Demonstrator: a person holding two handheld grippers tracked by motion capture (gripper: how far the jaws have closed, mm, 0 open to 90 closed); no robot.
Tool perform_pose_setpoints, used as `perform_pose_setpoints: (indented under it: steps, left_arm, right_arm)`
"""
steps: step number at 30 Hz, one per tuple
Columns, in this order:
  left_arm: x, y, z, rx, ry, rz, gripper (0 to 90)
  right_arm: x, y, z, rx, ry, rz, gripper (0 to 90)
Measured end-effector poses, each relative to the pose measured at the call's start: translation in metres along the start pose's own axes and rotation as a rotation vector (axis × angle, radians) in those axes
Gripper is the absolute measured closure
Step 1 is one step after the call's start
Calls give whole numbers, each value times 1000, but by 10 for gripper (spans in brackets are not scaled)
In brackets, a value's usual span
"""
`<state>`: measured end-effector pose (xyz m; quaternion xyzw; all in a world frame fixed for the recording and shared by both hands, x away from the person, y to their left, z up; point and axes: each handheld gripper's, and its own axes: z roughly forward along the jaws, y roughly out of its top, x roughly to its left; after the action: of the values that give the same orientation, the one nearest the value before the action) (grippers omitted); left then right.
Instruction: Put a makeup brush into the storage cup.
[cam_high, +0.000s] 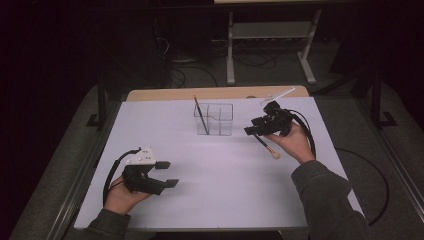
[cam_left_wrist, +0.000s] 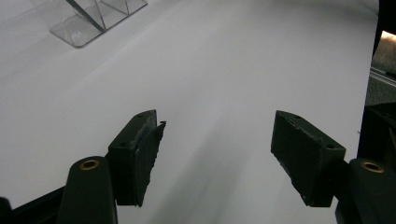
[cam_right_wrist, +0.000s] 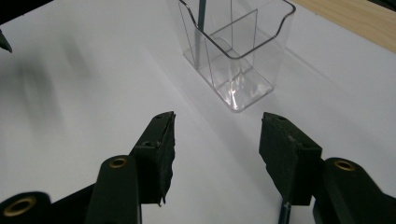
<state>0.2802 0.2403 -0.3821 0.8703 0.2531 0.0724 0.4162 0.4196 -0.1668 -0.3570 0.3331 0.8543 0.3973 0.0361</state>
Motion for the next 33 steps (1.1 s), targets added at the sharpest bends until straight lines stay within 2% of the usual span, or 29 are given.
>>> perform_pose_setpoints:
  steps: [3,4,10,14,21,24,29,31,33]
  left_arm:
    - [0,0,1,3,1,2,314]
    - [0,0,1,8,4,7,314]
    - [1,-1,0,7,6,-3,306]
    - [1,-1,0,8,6,-4,306]
    - [1,0,-1,-1,10,4,304]
    - [1,0,-1,-3,11,4,303]
    - [1,0,-1,-1,11,5,302]
    - [1,0,-1,-3,9,4,302]
    - [0,0,0,-4,9,2,302]
  right_arm:
    - [-3,-4,-1,9,-10,-9,450]
    - [-2,-4,-2,12,-11,4,450]
    - [-6,-13,-2,28,-29,3,448]
    - [-7,-17,-2,37,-35,23,447]
    - [-11,-24,-3,54,-51,17,440]
    - [-13,-28,-4,65,-58,39,435]
    - [-16,-34,-4,66,-64,50,430]
    - [-18,-36,-5,67,-67,40,427]
    - [-18,-37,-5,73,-73,56,414]
